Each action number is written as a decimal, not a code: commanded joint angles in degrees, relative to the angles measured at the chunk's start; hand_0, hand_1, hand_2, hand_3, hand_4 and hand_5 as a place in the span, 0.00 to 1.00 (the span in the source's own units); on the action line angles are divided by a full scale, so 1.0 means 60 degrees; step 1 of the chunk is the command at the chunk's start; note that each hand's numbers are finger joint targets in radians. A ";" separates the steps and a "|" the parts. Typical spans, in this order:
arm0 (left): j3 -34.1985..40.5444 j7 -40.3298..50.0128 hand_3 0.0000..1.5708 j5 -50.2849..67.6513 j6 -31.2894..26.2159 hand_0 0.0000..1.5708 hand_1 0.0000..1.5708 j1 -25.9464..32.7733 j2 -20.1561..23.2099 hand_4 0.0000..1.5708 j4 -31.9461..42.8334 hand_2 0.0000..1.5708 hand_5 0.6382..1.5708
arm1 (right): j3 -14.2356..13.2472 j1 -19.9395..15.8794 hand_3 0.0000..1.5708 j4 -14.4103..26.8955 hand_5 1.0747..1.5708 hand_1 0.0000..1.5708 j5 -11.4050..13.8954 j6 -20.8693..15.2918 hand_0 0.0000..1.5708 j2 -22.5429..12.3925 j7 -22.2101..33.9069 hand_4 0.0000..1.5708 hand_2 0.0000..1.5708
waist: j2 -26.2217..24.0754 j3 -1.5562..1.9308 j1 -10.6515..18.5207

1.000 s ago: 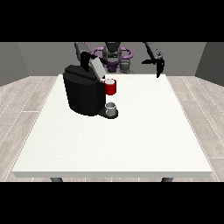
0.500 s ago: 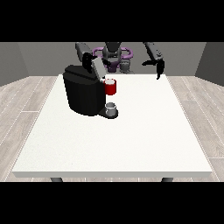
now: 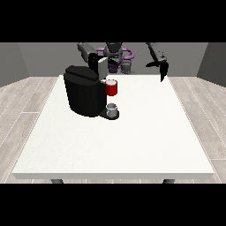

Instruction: Insert the coffee pod into the coffee machine and close the lid

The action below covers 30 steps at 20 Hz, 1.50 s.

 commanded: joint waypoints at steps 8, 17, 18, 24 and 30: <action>0.0224 -0.0186 0.00 0.0155 -0.0189 0.00 0.00 -0.1159 0.0326 0.22 0.0807 0.00 1.00 | 0.1098 -0.1998 0.00 0.0312 1.00 0.00 0.1469 -0.0755 0.00 0.0246 0.0976 0.24 0.00 | 0.0810 -0.0058 0.0492; -0.0081 -0.0250 0.00 0.0021 -0.0073 0.00 0.00 -0.0945 0.0078 0.25 0.0863 0.00 1.00 | 0.1401 -0.2175 0.00 0.0837 1.00 0.00 0.1169 -0.0602 0.00 0.0562 0.0225 0.26 0.00 | 0.0412 -0.0049 0.0540; -0.0367 -0.0357 0.00 -0.0027 -0.0174 0.00 0.00 -0.0462 -0.0230 0.23 0.0649 0.00 1.00 | 0.1671 -0.1657 0.00 0.0981 1.00 0.00 0.1194 -0.0681 0.00 0.0564 0.0006 0.24 0.00 | 0.0120 -0.0047 0.0700; -0.0434 -0.1246 0.00 -0.0394 0.0029 0.00 0.00 -0.0073 -0.0199 0.11 0.1348 0.00 1.00 | 0.2934 -0.0974 0.00 0.0586 1.00 0.00 0.0410 -0.0298 0.00 0.0571 0.0031 0.31 0.00 | -0.0252 -0.0049 0.0535; -0.0278 -0.1032 0.00 -0.0226 -0.0150 0.00 0.00 -0.0251 0.0018 0.11 0.1452 0.00 1.00 | 0.4825 0.0975 0.00 -0.0310 1.00 0.00 -0.0787 0.0292 0.00 0.0572 -0.1557 0.29 0.00 | -0.0337 -0.0043 0.0554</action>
